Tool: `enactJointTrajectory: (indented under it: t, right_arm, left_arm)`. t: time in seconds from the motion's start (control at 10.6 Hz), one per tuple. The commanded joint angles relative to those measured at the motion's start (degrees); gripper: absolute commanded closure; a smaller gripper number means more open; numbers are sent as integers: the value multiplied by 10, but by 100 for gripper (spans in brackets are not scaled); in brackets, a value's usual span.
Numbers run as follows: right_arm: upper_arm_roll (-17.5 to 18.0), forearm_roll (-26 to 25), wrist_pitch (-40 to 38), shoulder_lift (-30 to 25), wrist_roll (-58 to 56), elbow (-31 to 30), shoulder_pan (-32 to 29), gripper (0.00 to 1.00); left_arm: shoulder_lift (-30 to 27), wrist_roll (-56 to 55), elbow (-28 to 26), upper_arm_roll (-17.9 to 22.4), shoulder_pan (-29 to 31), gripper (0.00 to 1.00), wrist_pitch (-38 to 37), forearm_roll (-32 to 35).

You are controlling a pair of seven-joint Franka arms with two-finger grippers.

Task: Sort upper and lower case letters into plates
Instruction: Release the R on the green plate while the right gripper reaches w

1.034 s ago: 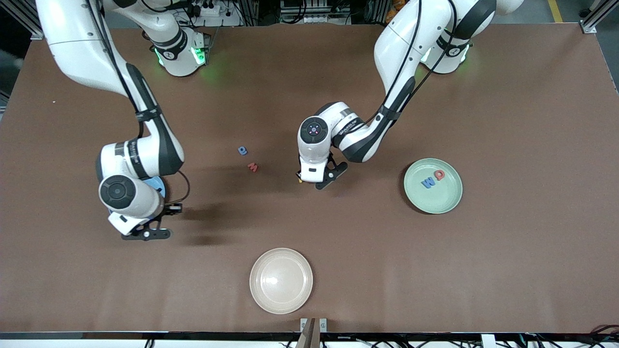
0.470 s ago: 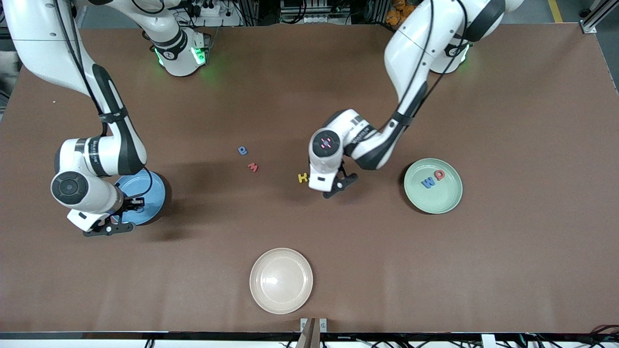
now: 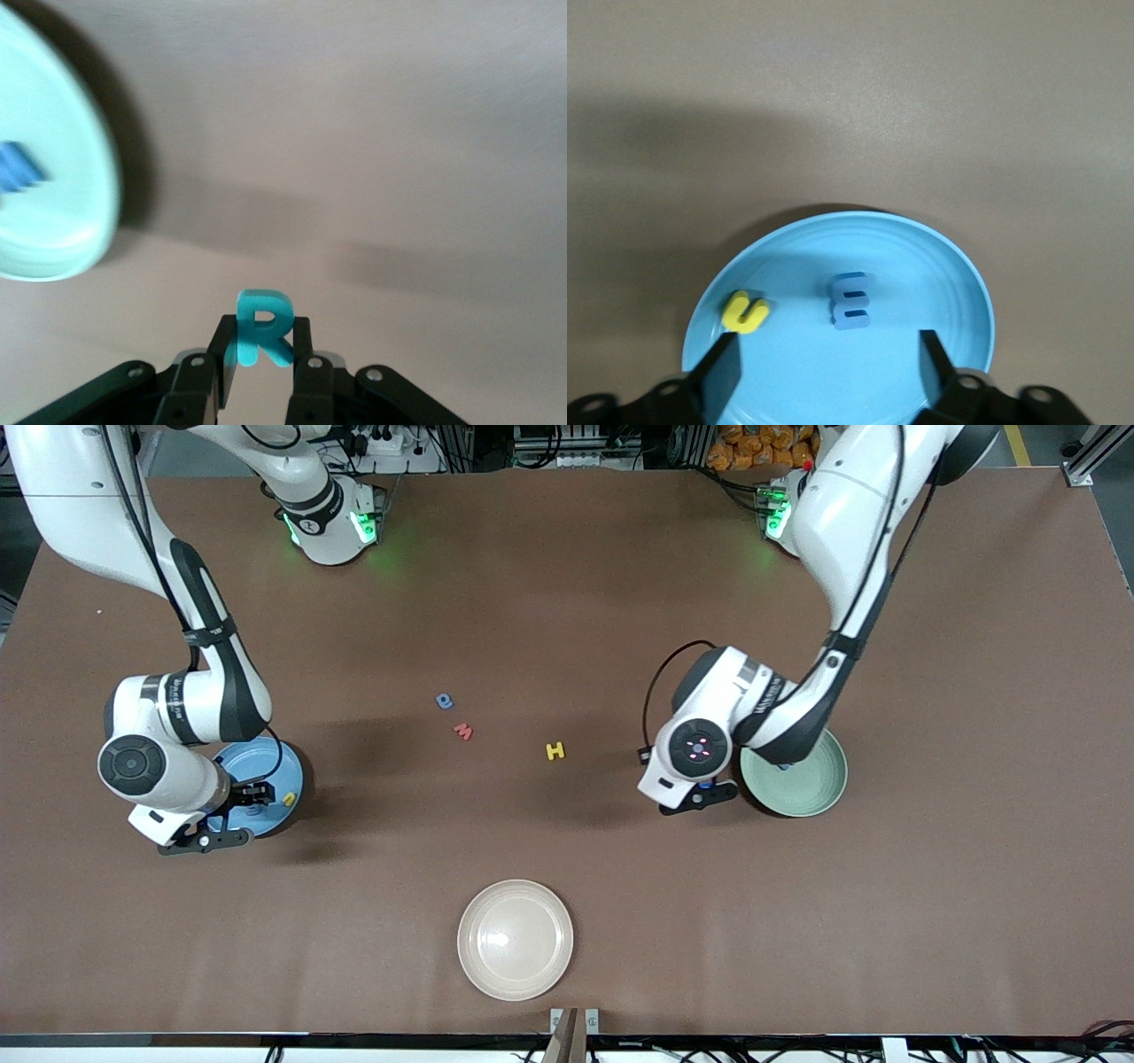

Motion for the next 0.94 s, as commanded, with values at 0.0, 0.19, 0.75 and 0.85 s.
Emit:
enactJointTrajectory:
  t: [0.0,0.19,0.75,0.85]
  right_arm:
    - [13,45,-1,-27,16,-24,0,0]
    - [17,82,4,-38,29,-42,20,0]
    - [19,88,106,-57,144,-112,216,0]
    - [20,88,117,-55,134,-119,231,0]
  left_arm:
    - [-112,117,-138,-4,66,100,1,-3]
    - [-144,228,-212,-5,116,100,44,24]
    - [-149,244,-290,-7,143,1,155,19]
    - [-149,243,-288,-7,143,0,155,14]
